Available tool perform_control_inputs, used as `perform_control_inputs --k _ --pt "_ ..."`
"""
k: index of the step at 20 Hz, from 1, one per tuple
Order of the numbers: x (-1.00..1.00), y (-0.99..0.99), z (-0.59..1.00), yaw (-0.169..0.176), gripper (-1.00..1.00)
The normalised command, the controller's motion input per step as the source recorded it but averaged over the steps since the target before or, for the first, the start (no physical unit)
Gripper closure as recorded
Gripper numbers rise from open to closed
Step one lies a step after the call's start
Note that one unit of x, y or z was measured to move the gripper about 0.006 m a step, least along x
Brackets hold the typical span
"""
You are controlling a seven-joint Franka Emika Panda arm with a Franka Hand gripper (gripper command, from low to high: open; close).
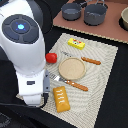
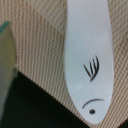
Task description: Interact with the objects in diverse but meaningful ways.
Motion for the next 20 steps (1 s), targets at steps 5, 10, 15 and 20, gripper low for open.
perform_control_inputs --k 5,10,15,20 --pt "-0.15 0.0 -0.04 0.026 1.0" --pt "-0.06 0.01 -0.13 0.005 1.0" --pt "-0.21 0.0 -0.21 0.0 1.0" --pt "-0.32 0.0 -0.14 0.0 1.0"
